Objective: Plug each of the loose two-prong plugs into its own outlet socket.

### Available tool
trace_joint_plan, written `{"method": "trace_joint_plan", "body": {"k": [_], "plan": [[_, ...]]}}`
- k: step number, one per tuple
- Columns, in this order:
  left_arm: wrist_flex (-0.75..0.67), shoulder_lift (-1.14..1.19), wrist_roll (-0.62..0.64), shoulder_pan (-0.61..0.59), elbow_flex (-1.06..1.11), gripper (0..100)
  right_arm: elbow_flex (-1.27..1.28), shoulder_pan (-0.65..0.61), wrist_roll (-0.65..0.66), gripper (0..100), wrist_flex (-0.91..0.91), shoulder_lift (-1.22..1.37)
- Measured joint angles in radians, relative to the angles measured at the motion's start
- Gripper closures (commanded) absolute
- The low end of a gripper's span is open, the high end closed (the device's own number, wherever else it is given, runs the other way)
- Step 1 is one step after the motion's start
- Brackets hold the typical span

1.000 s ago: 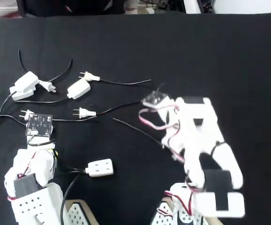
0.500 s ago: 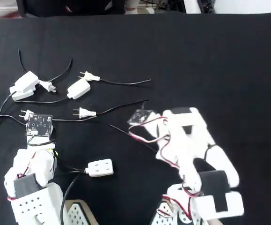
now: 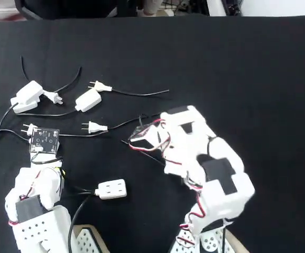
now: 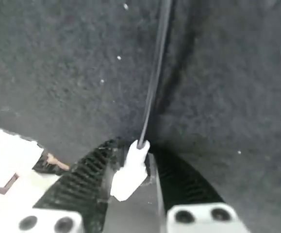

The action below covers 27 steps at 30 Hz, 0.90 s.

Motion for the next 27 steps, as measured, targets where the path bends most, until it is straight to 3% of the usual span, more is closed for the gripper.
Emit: {"method": "trace_joint_plan", "body": {"k": [10, 27], "plan": [[0.0, 0.0, 0.0, 0.0, 0.0, 86, -0.009, 0.0, 0.098, 90.7, 0.021, 0.011], [0.0, 0.0, 0.0, 0.0, 0.0, 86, 0.015, -0.003, 0.094, 89.1, 0.034, 0.014]]}}
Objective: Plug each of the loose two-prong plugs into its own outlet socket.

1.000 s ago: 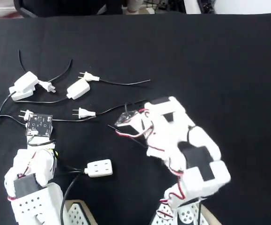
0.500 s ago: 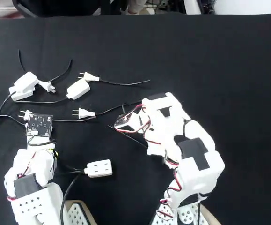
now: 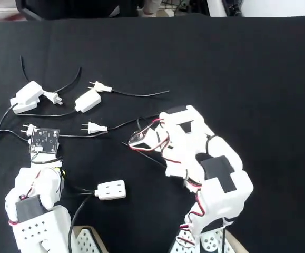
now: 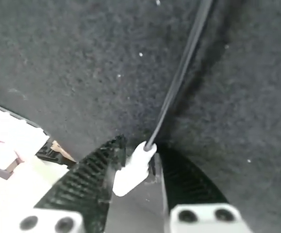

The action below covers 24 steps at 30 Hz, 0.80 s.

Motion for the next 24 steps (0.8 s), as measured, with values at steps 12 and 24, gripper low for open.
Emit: {"method": "trace_joint_plan", "body": {"k": [12, 24], "plan": [[0.0, 0.0, 0.0, 0.0, 0.0, 86, 0.005, 0.0, -0.135, 98.6, -0.051, 0.002], [0.0, 0.0, 0.0, 0.0, 0.0, 86, -0.153, 0.166, -0.152, 98.6, 0.003, 0.041]]}}
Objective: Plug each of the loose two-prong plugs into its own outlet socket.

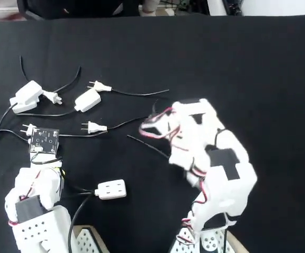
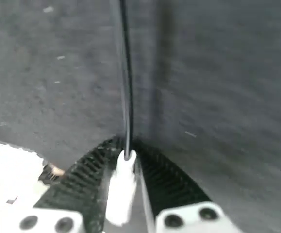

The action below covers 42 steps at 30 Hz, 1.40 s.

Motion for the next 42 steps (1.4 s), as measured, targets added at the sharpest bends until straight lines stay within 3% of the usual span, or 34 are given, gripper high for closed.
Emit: {"method": "trace_joint_plan", "body": {"k": [10, 15, 28, 32, 42], "plan": [[0.0, 0.0, 0.0, 0.0, 0.0, 86, -0.084, 0.049, -0.133, 98.0, 0.0, 0.015], [0.0, 0.0, 0.0, 0.0, 0.0, 86, -0.055, 0.043, -0.106, 86.7, 0.011, 0.015], [0.0, 0.0, 0.0, 0.0, 0.0, 86, 0.008, 0.035, -0.037, 89.0, 0.012, -0.008], [0.0, 0.0, 0.0, 0.0, 0.0, 86, 0.008, 0.026, -0.026, 98.9, 0.011, -0.008], [-0.037, 0.0, 0.017, 0.008, 0.0, 86, 0.06, -0.057, -0.057, 98.6, -0.028, 0.005]]}}
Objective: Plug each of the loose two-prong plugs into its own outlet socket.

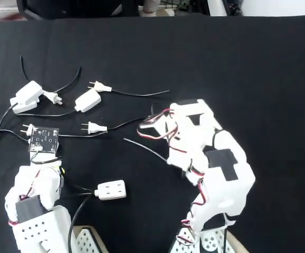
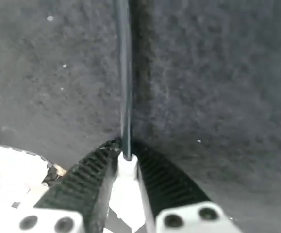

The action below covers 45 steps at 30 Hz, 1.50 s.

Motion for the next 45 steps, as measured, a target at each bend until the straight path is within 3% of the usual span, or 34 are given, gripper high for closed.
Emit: {"method": "trace_joint_plan", "body": {"k": [8, 23, 38, 45], "plan": [[0.0, 0.0, 0.014, 0.106, 0.048, 86, 0.026, 0.0, -0.038, 98.6, -0.028, -0.011], [0.014, 0.0, 0.02, 0.077, 0.048, 86, 0.037, 0.0, -0.157, 98.6, -0.044, -0.012], [0.014, 0.0, 0.023, 0.077, 0.048, 86, 0.043, 0.0, -0.186, 98.6, -0.052, -0.014], [0.014, 0.0, 0.023, 0.074, 0.048, 86, 0.138, 0.0, -0.226, 98.6, -0.114, -0.118]]}}
